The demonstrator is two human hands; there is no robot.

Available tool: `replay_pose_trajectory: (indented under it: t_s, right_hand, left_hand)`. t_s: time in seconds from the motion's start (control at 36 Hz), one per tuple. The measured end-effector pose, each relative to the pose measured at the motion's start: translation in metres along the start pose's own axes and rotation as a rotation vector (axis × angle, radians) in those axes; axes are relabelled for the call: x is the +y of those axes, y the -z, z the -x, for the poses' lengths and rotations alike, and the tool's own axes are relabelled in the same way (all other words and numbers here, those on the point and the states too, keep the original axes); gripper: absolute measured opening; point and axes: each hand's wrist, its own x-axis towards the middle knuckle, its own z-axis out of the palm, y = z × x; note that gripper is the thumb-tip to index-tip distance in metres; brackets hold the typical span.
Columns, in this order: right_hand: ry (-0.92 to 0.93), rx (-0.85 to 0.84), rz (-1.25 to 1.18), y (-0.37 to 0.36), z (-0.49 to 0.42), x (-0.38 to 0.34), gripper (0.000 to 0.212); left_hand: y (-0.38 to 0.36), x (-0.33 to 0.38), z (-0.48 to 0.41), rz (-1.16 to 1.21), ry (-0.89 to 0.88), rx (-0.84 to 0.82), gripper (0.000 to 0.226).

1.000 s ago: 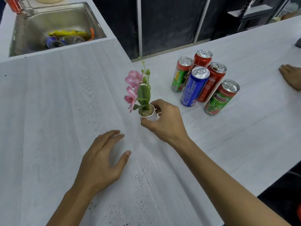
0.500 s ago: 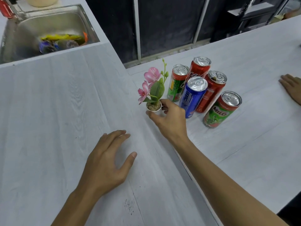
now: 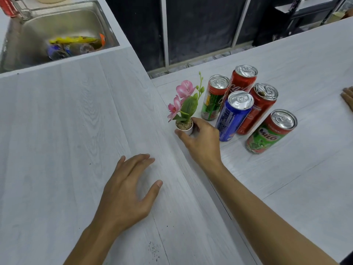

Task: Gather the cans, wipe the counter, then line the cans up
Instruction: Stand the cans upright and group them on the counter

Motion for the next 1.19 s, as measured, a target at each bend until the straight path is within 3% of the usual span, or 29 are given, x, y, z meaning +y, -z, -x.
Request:
replay_pose_trajectory:
  t_s: [0.25, 0.42, 0.58, 0.75, 0.94, 1.19]
  right_hand:
    - [0.013, 0.012, 0.083, -0.001, 0.001, -0.003, 0.029]
    - [-0.015, -0.022, 0.109, 0.006, 0.016, -0.01, 0.057]
    - [-0.045, -0.103, 0.187, 0.022, 0.04, -0.012, 0.068]
    - [0.055, -0.259, 0.401, 0.039, 0.069, -0.015, 0.07]
    - [0.239, -0.438, 0.54, 0.058, 0.09, -0.026, 0.07]
    - [0.3, -0.466, 0.608, 0.084, 0.127, -0.032, 0.068]
  left_hand:
    - [0.001, 0.0, -0.001, 0.004, 0.004, -0.004, 0.057]
    - [0.003, -0.001, -0.001, -0.001, -0.025, 0.016, 0.058]
    - [0.002, -0.001, -0.002, -0.005, -0.021, 0.026, 0.06]
    - [0.001, -0.001, 0.0, -0.047, 0.039, 0.023, 0.071]
    - [0.007, 0.007, 0.004, -0.004, 0.004, -0.015, 0.069]
    - [0.001, 0.028, 0.023, 0.01, -0.082, -0.074, 0.067]
